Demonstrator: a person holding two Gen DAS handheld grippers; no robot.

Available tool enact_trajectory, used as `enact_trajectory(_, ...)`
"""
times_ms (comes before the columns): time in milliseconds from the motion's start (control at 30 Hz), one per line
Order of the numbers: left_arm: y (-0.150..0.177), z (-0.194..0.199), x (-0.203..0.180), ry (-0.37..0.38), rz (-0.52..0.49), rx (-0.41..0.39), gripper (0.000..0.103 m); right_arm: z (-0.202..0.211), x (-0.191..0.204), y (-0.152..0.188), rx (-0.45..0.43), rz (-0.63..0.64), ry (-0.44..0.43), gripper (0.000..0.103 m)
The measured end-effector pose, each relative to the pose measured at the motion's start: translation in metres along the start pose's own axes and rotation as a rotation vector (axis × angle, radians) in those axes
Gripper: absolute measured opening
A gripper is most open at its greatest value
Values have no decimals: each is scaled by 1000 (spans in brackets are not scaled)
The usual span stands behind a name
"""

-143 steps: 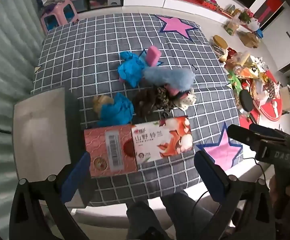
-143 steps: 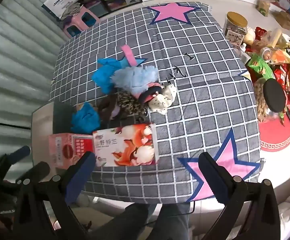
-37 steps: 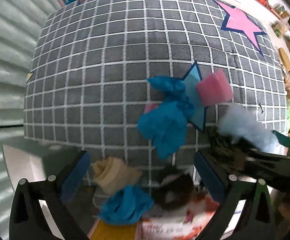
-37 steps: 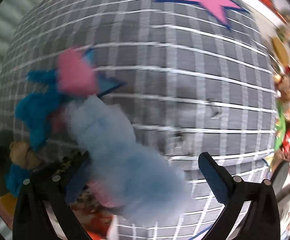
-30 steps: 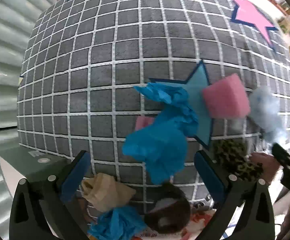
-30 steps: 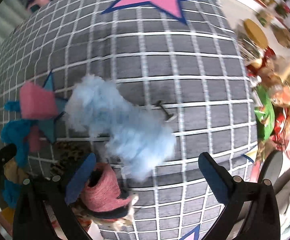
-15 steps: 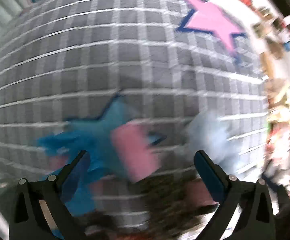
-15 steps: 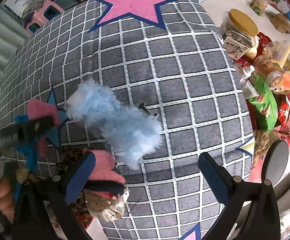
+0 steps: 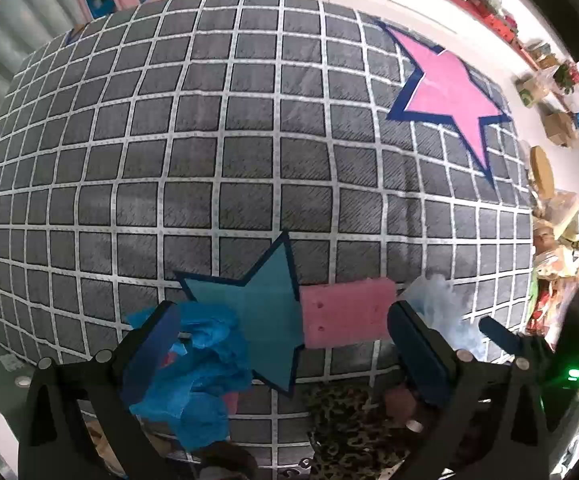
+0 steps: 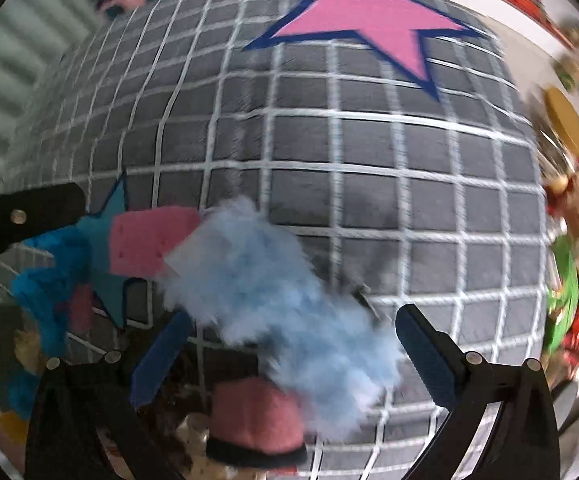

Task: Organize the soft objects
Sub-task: 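Grasp the pink sponge with the left tool while the right tool grasps the fluffy blue plush, then carry the pink sponge and blue plush in both tools over the white box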

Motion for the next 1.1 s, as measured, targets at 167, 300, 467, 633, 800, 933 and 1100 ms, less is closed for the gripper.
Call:
enact_trajectory(167, 4, -3, -17, -21, -41, -7, 103, -11, -19, 3, 15, -27, 7, 79)
enact_trajectory(300, 9, -17, -42, -62, -54, 23, 103, 2, -41, 4, -18, -49, -23, 41)
enact_trajectory(467, 13, -39, -63, -122, -47, 59, 103, 19, -73, 10, -40, -152, -69, 41)
enact_trajectory(633, 15, -61, -78, -182, -44, 79, 103, 38, -73, 17, -76, -174, -107, 41)
enact_trajectory(800, 25, -76, -67, -217, -12, 102, 102, 57, -58, 24, -101, -161, -144, 41)
enact_trajectory(933, 15, -74, -72, -173, -27, 122, 85, 69, -46, 42, -117, -147, -154, 41)
enact_trajectory(1100, 11, -51, -79, -203, -90, 86, 73, 82, -41, 43, -129, -132, -160, 41)
Point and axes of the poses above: each gripper's, at about its wrist camera, not at the fingertips, and z roughly against the way its jaws point, x to its left, y to its underside, the point moved 3 cm from there along -z, roughly the way its jaws point, and after that the axes turned 9 degrees about -y, right-handed, at the moved point
